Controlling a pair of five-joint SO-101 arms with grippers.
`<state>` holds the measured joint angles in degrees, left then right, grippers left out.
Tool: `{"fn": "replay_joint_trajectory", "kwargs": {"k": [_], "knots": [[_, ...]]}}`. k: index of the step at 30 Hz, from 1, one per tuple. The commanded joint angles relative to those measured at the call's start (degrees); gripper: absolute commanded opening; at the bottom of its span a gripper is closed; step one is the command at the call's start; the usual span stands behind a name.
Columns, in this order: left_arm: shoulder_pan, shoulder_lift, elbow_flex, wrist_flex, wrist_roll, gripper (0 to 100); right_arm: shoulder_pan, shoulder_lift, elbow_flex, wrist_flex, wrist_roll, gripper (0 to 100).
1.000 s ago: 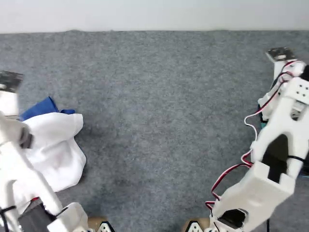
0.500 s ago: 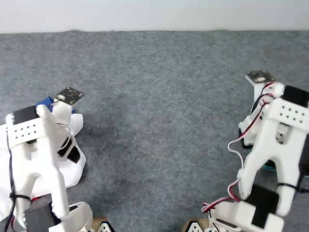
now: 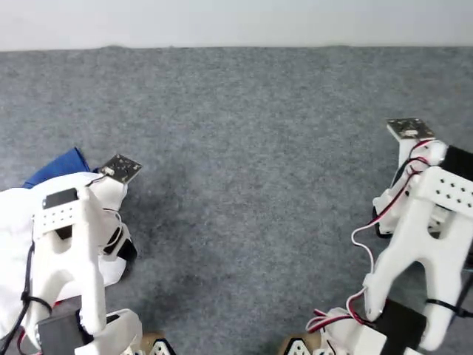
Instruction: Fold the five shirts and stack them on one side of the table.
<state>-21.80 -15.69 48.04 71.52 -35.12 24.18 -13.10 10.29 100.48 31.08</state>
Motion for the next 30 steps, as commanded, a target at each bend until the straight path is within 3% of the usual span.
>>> {"fn": "replay_joint_trajectory", "kwargs": {"k": [1,5,10,12,18,22,30], "knots": [[0.3,-0.8,0.7,-3.8,-0.7,22,2.4,-2.8,-0.4,2.5,-0.5,1.3],[0.2,6.5,-0.6,-5.2,-0.6,19,4.2,-3.3,-0.4,2.5,-0.3,1.3],[0.4,14.9,-7.4,-3.6,-0.6,1,6.0,-3.3,-0.4,2.4,-0.3,1.3],[0.3,14.9,-10.8,-0.4,-0.6,1,6.5,-3.1,-0.4,2.4,-0.2,1.3],[0.4,5.7,-21.2,7.4,-0.3,1,7.1,-3.2,-0.4,2.3,-0.2,1.3],[0.6,-4.0,-29.8,9.2,4.1,1,7.0,-3.2,-0.4,2.3,-0.2,1.3],[11.3,-13.1,-39.5,9.8,14.2,1,6.8,-3.2,-0.4,2.3,-0.2,1.3]]}}
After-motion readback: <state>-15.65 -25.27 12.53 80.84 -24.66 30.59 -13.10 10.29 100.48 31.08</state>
